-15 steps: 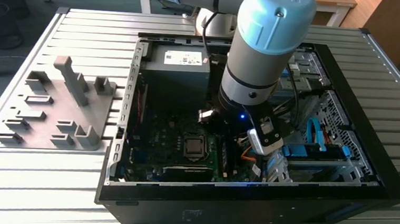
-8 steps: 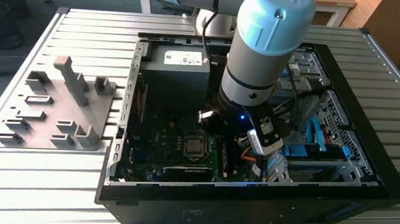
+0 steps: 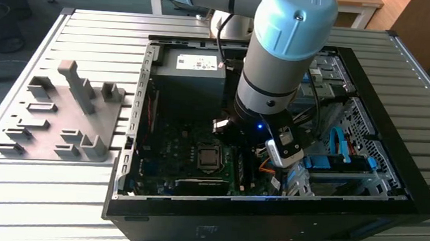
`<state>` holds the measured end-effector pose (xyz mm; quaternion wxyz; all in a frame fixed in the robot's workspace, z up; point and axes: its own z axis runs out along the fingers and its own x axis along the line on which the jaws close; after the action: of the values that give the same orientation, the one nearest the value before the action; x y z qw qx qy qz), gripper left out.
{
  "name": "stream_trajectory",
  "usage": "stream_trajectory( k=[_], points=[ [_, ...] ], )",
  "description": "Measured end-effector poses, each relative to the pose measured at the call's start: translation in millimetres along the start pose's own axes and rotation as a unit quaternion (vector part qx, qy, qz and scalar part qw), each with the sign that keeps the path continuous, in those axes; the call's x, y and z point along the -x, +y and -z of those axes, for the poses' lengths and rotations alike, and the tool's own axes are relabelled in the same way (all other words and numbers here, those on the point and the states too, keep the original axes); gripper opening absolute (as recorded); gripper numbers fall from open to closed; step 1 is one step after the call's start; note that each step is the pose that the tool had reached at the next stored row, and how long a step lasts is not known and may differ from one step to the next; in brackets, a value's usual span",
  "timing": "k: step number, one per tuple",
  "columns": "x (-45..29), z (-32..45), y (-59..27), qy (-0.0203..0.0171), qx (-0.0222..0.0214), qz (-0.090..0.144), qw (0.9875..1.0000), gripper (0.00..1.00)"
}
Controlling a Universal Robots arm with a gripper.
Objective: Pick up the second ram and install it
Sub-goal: 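Insert the second ram into the second slot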
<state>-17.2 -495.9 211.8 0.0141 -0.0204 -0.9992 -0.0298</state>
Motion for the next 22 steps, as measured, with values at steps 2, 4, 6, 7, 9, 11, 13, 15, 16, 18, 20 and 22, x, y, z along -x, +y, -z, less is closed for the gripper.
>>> stream_trajectory(
  k=[2, 4, 6, 7, 9, 11, 13, 15, 16, 18, 20, 22],
  points=[
    [0.1, -0.5, 0.1, -0.0001, -0.0007, 0.0, 1.0, 0.14],
    [0.1, -0.9, -0.1, -0.0001, -0.002, 0.0, 1.0, 0.14],
    [0.1, -1.3, -0.1, -0.0001, -0.0034, 0.0, 1.0, 0.14],
    [0.1, -1.5, -0.1, -0.0002, -0.0041, 0.0, 1.0, 0.14],
    [0.0, -1.9, -0.2, -0.0001, -0.0048, 0.0, 1.0, 0.14],
    [0.0, -2.3, -0.2, -0.0002, -0.0048, 0.0, 1.0, 0.14],
    [-0.1, -2.7, -0.2, -0.0002, -0.0047, 0.0, 1.0, 0.14],
    [-0.1, -3.5, -0.2, -0.0002, -0.0046, 0.0, 1.0, 0.14],
    [0.0, -4.2, -0.2, -0.0002, -0.0046, 0.0, 1.0, 0.14],
    [0.0, -5.4, -0.2, -0.0002, -0.0047, 0.0, 1.0, 0.14],
    [0.0, -6.2, 0.0, -0.0002, -0.0047, 0.0, 1.0, 0.14],
    [-0.5, -6.3, 0.3, -0.0003, -0.0047, 0.0, 1.0, 0.14]
  ],
)
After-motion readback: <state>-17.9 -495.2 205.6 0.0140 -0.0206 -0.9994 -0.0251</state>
